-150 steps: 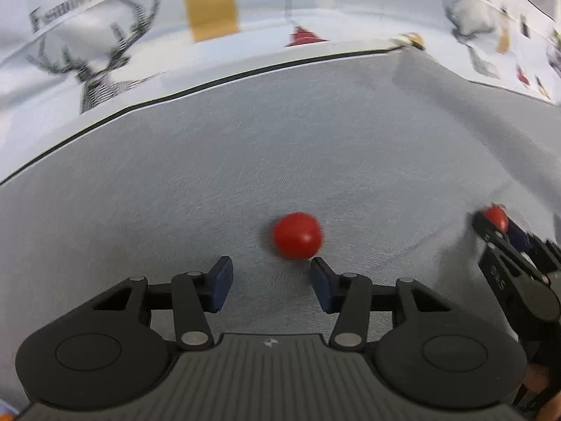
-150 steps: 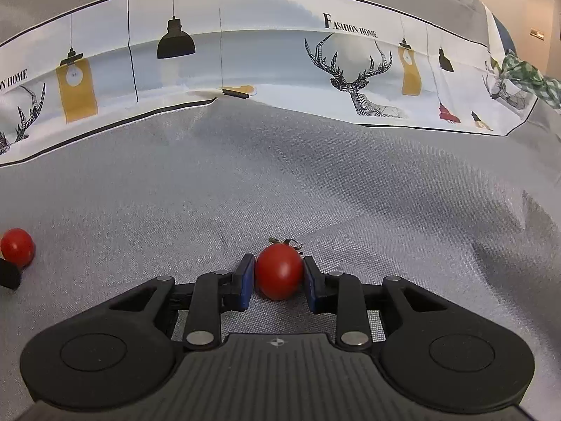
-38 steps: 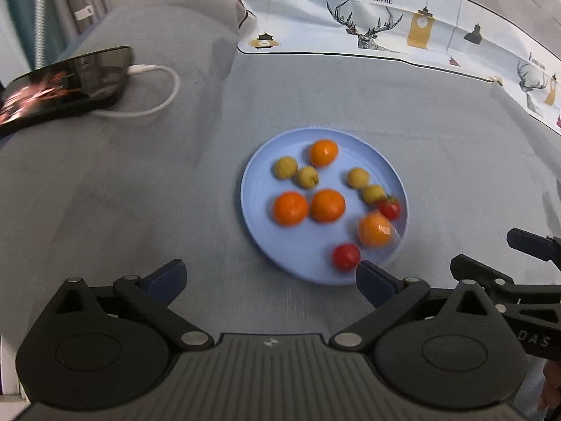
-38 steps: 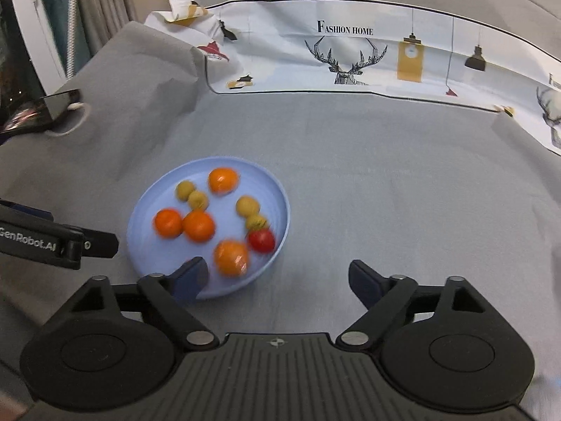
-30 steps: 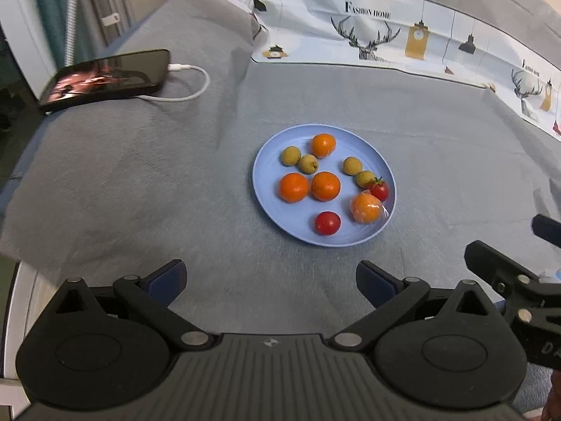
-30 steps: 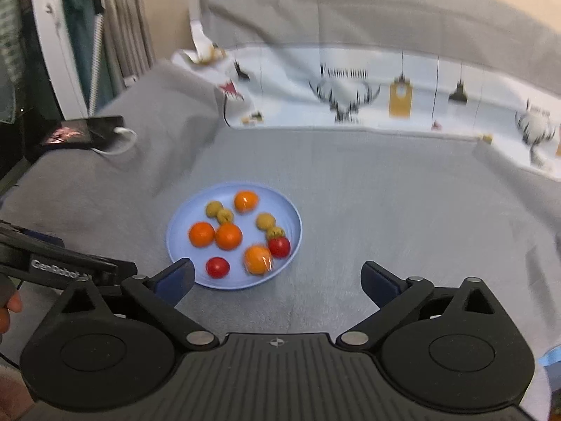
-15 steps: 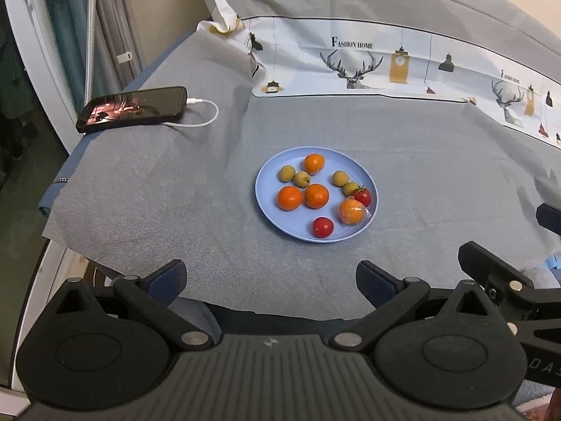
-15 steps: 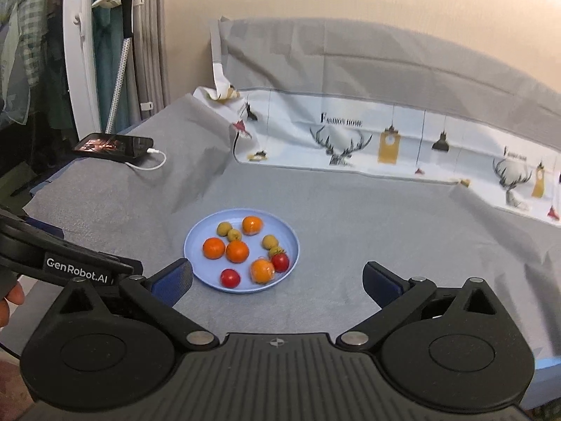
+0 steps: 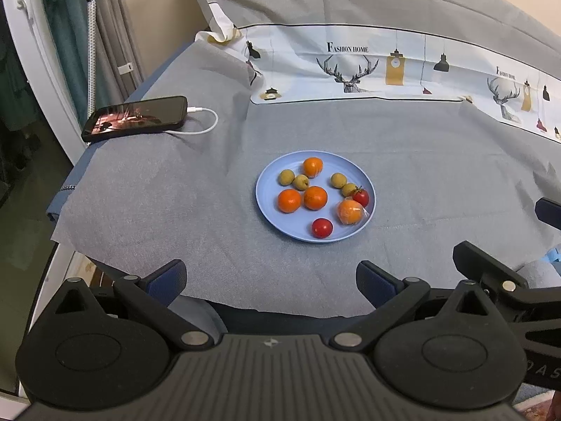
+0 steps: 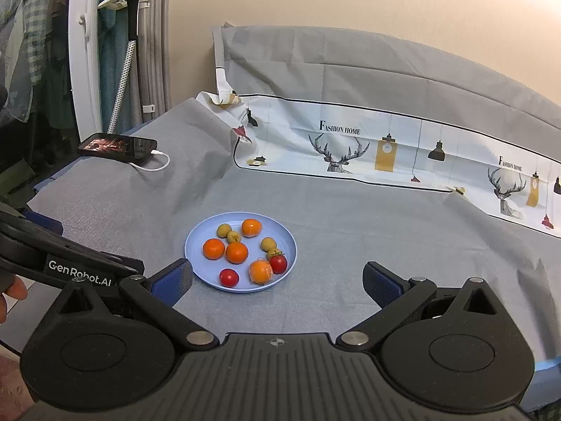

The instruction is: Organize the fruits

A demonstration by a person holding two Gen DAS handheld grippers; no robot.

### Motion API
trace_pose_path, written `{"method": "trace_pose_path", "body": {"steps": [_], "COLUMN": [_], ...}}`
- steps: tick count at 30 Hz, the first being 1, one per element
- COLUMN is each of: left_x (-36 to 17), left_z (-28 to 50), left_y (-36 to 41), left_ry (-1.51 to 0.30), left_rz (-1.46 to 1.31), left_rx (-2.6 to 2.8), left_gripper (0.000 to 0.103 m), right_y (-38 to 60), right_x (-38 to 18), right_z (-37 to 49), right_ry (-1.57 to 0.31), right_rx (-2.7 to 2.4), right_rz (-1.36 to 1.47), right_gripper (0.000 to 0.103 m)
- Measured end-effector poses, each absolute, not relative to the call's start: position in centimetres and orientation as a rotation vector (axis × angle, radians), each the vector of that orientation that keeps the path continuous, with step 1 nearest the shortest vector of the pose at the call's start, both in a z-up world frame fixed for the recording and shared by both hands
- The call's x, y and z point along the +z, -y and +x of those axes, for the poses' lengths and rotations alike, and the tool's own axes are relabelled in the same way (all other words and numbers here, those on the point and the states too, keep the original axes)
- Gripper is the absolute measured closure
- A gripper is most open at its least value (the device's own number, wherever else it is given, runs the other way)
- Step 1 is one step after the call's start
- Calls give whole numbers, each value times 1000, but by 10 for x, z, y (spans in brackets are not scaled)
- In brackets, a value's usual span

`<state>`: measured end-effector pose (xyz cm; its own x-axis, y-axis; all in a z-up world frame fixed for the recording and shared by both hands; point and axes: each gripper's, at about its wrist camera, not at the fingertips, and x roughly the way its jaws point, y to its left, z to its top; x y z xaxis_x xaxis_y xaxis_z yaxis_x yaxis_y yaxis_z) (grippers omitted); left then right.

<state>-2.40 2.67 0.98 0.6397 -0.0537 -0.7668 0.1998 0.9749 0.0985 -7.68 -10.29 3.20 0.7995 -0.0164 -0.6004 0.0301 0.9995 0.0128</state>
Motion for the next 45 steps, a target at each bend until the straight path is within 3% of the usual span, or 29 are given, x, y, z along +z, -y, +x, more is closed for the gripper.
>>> {"method": "trace_pose_path", "body": {"steps": [45], "left_x": [-2], "left_z": [-14], "left_y": [-14], "left_ry": [-915], "left_rz": [275], "left_rx": [-83], "left_gripper": [0], "right_y": [109], "right_x": [17], "right_z": [-68], "right_ry": [-681], "right_rx": [4], "right_rz": [42], "right_gripper": [1]}}
